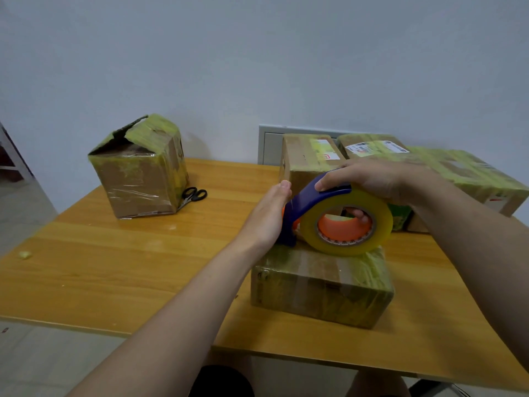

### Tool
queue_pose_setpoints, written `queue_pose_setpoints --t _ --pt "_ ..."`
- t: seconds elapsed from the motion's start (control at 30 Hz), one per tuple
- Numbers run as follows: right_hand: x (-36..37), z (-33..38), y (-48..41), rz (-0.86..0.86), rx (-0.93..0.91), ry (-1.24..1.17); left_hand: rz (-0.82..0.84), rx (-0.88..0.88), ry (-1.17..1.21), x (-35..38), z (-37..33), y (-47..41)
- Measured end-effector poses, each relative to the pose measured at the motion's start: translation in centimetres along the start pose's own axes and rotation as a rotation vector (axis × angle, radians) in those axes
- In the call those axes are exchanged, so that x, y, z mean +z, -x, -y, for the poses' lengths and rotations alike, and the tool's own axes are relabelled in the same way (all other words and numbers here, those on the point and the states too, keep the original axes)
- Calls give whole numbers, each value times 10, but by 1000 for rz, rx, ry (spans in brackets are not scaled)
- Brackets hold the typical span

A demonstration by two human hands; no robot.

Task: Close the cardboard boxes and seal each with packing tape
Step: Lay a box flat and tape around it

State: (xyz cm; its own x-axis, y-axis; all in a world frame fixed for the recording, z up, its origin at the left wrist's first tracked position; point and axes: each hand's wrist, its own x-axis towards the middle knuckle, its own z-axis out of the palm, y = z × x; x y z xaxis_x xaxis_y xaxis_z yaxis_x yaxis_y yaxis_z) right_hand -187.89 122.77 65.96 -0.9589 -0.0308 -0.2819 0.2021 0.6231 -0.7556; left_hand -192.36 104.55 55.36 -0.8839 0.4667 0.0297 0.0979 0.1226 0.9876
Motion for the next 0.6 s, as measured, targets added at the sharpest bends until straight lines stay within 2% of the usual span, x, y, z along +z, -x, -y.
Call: queue_pose_setpoints --t 0.2,0.37,0.6 --pt "-10 -10 -2 45 30 -81 126 89 -280 4 -2 7" --pt "-13 -15 4 86 4 -143 102 141 -419 3 4 4" --pt "-9 -21 6 50 -10 -188 78 158 -430 5 4 6"
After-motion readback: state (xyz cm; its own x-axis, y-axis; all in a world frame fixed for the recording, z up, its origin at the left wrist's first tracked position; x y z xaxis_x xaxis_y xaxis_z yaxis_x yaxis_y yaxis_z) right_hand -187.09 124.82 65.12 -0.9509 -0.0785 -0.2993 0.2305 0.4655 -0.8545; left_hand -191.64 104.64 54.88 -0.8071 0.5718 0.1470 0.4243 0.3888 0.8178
